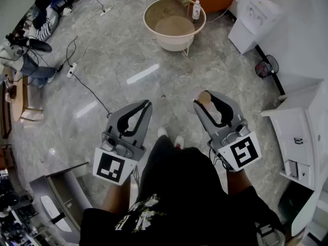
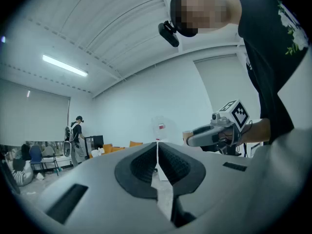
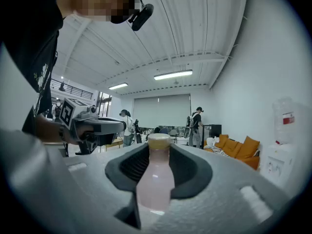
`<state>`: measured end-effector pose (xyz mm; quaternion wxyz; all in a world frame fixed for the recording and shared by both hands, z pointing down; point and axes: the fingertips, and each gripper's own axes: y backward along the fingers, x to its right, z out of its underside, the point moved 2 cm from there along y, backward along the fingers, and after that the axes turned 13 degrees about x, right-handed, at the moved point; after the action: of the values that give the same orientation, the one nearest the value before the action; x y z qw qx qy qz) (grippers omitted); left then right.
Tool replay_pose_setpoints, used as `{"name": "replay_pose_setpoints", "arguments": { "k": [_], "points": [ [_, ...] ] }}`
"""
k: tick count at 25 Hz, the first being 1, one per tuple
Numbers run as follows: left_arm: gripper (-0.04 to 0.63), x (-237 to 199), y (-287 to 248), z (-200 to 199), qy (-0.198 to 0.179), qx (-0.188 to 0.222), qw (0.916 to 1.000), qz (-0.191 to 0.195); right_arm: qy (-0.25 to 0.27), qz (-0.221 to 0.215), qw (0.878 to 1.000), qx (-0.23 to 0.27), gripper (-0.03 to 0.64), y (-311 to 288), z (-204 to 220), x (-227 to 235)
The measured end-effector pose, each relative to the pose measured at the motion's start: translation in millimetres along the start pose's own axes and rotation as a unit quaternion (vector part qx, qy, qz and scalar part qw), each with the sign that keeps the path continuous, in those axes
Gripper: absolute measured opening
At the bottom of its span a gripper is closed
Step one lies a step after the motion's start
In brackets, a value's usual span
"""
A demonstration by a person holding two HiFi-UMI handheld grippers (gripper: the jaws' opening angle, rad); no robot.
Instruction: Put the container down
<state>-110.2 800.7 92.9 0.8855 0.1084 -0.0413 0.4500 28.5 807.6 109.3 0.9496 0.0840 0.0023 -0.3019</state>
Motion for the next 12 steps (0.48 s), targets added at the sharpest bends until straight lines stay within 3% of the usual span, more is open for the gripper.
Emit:
{"name": "replay_pose_setpoints", "arguments": {
  "k": [12],
  "points": [
    [0.023,5,19,5,0.005,-0.028,0.9996,-0.009,-0.017,-0.016,1.0,0.016,0.121,1,0,-15]
  ]
}}
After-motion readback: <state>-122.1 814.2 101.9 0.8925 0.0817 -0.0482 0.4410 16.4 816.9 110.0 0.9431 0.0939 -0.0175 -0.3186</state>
